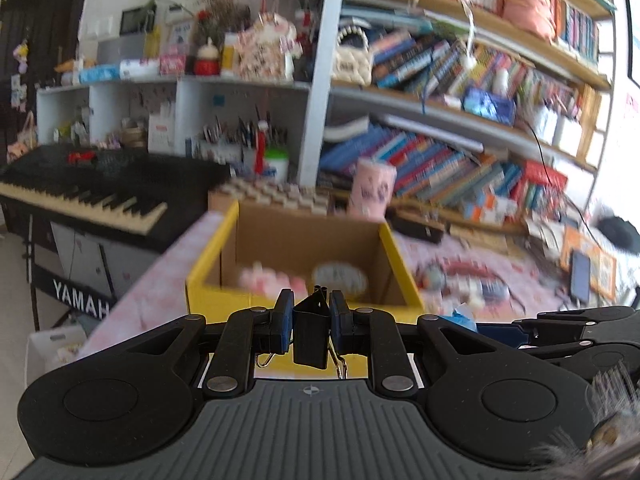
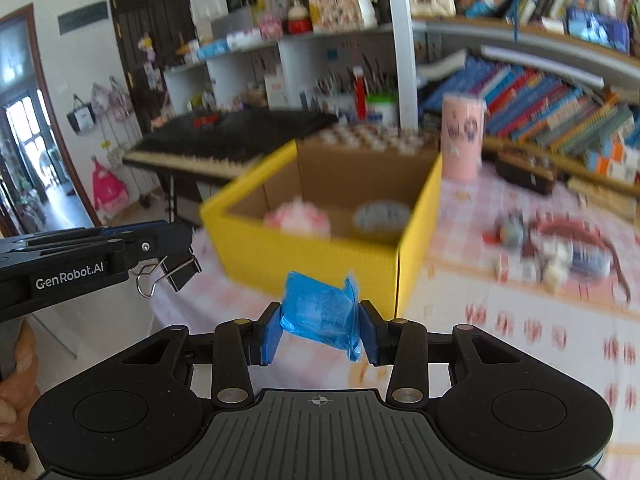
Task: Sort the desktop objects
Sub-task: 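Carry the binder clip with the left gripper while the right gripper carries the bundle toward the yellow box, then open the left gripper over the box while the right gripper releases the bundle inside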
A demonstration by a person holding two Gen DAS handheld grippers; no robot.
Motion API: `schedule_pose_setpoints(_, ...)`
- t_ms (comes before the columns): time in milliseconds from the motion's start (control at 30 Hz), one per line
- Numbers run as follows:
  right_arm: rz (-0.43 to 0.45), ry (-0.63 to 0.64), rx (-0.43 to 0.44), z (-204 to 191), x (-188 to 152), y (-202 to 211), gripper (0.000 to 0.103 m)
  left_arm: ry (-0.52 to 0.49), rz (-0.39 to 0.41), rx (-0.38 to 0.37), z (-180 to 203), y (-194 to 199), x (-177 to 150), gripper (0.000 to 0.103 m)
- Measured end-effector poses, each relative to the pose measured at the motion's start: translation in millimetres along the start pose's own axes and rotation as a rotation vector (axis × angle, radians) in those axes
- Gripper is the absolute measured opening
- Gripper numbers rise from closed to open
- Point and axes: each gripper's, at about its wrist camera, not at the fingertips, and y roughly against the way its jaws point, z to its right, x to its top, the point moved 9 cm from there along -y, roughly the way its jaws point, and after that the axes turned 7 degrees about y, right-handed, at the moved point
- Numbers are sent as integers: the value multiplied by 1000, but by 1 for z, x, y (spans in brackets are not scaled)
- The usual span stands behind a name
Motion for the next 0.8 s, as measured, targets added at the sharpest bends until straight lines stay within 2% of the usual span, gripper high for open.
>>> schedule_pose_setpoints(200,61,66,3,20,46,-19,40,32,52,20,3,-30,34,17)
schedule_pose_setpoints(433,43,178,14,32,68,-64,40,31,53,54,6,-85,59,17)
schedule_pose_setpoints(533,-6,274,-19,36,69,-92,40,21,24,64,7,-116,66,17)
schedule_pose_setpoints(700,-122,386,26,38,61,-133,40,-28,-55,78,5,-169,70,17)
schedule_pose_setpoints(800,-190,419,64,39,54,-152,40,6,-109,66,3,-198,69,17)
